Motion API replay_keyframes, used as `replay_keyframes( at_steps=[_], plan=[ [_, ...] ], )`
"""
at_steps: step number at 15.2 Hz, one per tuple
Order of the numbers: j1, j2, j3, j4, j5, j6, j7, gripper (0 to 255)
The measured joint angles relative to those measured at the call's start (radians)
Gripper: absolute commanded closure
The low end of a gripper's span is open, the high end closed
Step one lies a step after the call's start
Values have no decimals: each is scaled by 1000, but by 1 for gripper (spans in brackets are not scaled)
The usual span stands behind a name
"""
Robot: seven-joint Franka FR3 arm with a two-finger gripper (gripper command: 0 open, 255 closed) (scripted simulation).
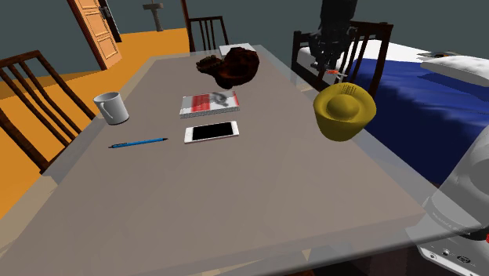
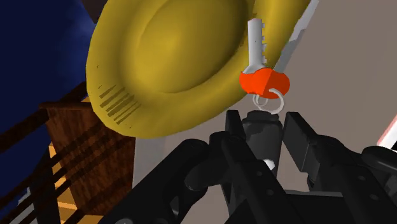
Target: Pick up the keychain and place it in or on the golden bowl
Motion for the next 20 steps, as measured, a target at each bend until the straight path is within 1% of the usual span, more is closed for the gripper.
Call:
replay_keyframes(
  at_steps=[4,5,9,20],
  plan=[
    [-17,-121,-76,-91,-21,-31,-90,255],
    [-19,-139,-86,-110,-24,-30,-100,255],
    [-19,-161,-91,-173,-25,11,-108,255],
    [-16,-177,-86,-333,-20,154,-106,255]
  ],
)
